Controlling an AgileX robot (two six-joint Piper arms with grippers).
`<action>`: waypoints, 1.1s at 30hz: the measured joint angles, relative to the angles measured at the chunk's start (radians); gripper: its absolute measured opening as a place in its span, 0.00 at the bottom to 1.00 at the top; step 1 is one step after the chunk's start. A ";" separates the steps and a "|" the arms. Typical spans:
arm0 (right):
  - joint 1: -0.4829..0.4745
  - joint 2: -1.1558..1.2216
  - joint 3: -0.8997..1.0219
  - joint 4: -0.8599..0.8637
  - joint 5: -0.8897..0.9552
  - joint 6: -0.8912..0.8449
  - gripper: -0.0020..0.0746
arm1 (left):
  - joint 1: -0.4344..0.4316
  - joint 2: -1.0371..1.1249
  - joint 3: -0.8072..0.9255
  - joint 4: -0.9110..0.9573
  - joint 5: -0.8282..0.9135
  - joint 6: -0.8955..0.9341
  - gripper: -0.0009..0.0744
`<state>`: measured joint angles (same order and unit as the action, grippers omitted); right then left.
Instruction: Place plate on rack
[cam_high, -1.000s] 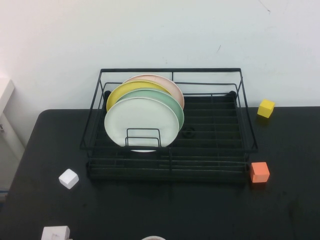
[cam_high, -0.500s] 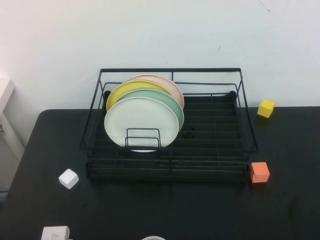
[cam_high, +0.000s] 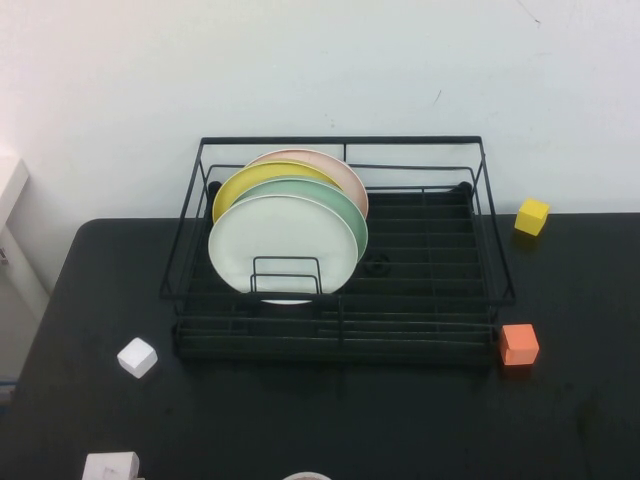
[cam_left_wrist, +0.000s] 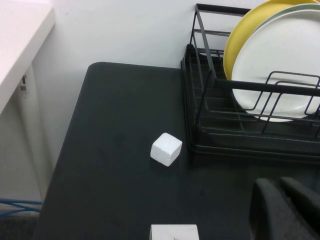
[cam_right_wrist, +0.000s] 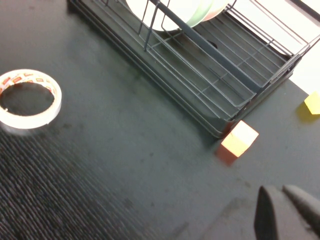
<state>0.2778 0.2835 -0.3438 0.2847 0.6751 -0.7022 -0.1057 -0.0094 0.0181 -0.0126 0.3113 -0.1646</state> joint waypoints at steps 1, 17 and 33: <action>0.000 -0.006 0.000 0.000 0.000 0.000 0.02 | 0.000 0.000 0.000 0.000 0.000 0.000 0.01; -0.319 -0.295 0.315 0.047 -0.349 -0.021 0.02 | 0.000 -0.002 0.000 -0.002 0.002 0.000 0.01; -0.348 -0.295 0.365 -0.035 -0.316 0.245 0.02 | 0.000 -0.002 0.000 -0.002 0.002 -0.017 0.01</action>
<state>-0.0704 -0.0119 0.0208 0.2492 0.3591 -0.4571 -0.1057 -0.0110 0.0181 -0.0145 0.3129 -0.1821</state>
